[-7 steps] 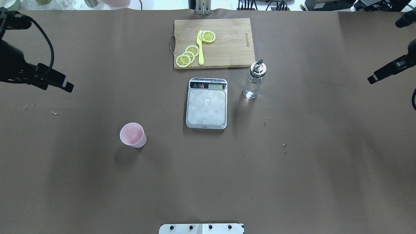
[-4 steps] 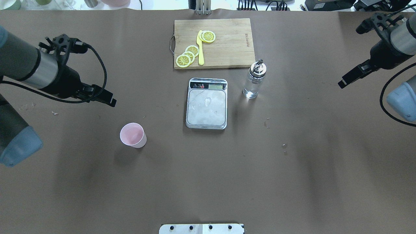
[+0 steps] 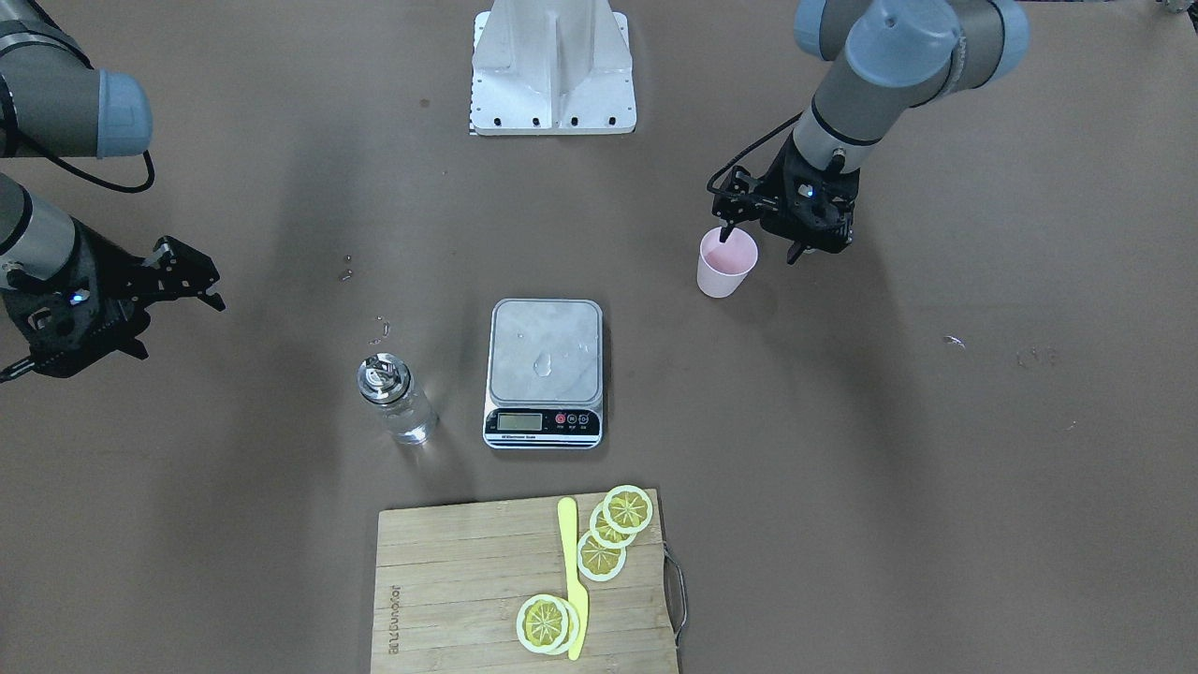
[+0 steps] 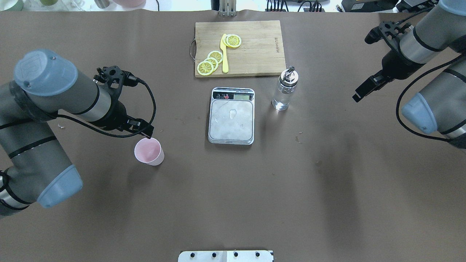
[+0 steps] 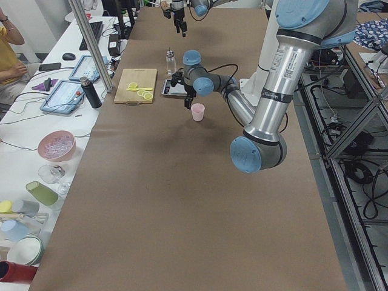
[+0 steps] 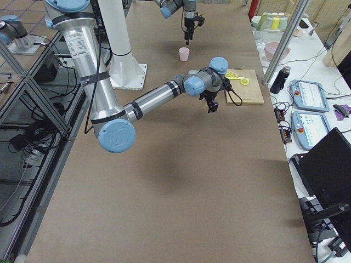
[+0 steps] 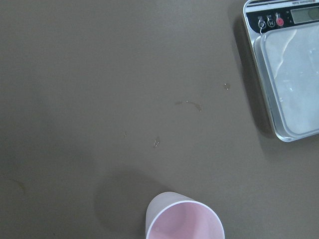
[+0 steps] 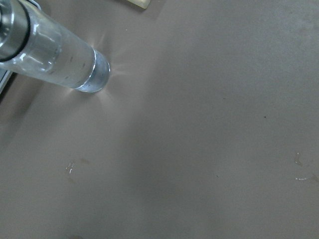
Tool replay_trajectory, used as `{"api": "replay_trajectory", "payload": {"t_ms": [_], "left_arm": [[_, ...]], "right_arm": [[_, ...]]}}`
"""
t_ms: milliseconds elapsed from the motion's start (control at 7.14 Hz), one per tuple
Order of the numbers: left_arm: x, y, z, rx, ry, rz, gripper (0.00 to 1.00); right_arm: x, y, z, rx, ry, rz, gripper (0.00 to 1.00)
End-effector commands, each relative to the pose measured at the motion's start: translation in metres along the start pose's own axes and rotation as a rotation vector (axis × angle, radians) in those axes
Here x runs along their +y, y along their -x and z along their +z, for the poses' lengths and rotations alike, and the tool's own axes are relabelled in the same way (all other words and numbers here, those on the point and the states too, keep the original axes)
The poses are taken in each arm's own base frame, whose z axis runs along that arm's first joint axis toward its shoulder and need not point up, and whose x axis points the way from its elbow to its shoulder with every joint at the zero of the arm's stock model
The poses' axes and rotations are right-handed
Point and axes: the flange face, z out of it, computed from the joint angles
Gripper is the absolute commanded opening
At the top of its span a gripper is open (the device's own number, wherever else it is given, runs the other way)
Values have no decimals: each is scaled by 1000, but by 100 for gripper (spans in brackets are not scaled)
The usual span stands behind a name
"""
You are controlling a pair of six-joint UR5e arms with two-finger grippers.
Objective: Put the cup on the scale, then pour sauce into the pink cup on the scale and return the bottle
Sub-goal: 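Move the left gripper to the pink cup while the right gripper approaches the glass bottle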
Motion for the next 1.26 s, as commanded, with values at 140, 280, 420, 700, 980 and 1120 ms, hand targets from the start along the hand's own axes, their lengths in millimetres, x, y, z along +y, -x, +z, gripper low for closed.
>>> {"api": "replay_trajectory", "payload": {"t_ms": [140,280,420,700,980,1120], "left_arm": [[-9,23,35,-52,43,99,92],[-9,26,41,-57,51,103,92],[-10,27,42,-59,51,102,92],[-10,25,40,-55,49,101,92],[-7,26,39,-48,40,92,93],[-6,27,38,-44,35,93,93]], "right_arm": [[-33,28,16,-13,9,-42,100],[-37,35,29,-10,-11,-86,100],[-39,38,44,-22,-32,-115,100],[-35,43,53,-34,-48,-105,100],[-35,49,53,-37,-49,-93,100],[-36,51,54,-39,-49,-95,100]]}}
